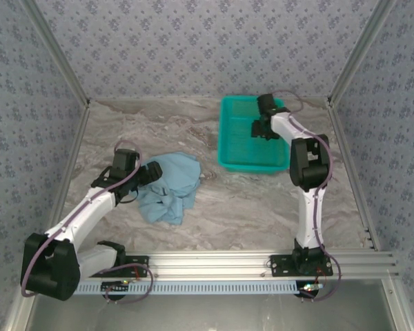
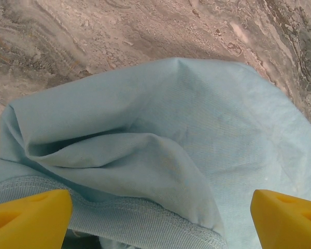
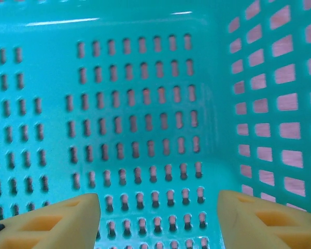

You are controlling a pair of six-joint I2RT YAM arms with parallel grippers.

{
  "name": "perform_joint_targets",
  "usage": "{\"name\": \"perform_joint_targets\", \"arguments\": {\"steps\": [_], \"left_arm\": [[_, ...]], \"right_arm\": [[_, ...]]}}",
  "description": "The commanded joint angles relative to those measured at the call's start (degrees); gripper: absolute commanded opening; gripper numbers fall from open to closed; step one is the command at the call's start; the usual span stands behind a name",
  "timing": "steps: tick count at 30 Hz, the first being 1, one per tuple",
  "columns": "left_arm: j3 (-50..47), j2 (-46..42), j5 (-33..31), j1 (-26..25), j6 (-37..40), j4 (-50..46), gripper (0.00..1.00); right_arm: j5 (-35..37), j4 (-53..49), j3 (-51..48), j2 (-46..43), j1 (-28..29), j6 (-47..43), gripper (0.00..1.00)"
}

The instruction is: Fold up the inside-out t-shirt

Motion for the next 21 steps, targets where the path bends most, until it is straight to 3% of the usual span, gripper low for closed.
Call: {"name": "perform_joint_targets", "arguments": {"steps": [1,6,11,13,19,21], "left_arm": [[0.6,-1.8,-0.6,-0.7,1.3,0.3,0.89],[-0.4,-2.1,-0.6,-0.9,1.4,0.8,0.89],[-0.3,-1.2,-0.4,-1.2,1.5,1.1,0.89],[0.2,-1.0,-0.4,-1.5,1.5,0.7,0.89],[1.1,-0.5,-0.6,-2.3,1.6,1.1,0.89],[1.7,0.1,-0.5,-2.6,1.9,1.0,0.89]], "right_arm": [[2.2,-3.7,1.9,0.4,-6.3,-2.7,0.62],[0.7,-3.8,8.8,4.7,-15.0,-5.3,0.59],[2.8,-6.2,18.2,7.5,-16.7,-6.8,0.6],[-0.2,-4.3,13.3,2.9,-15.2,-6.1,0.64],[-13.9,13.9,-18.5,-21.0,-9.3,-1.4,0.8],[-14.7,15.5,-24.5,-25.9,-5.6,-1.3,0.83]]}}
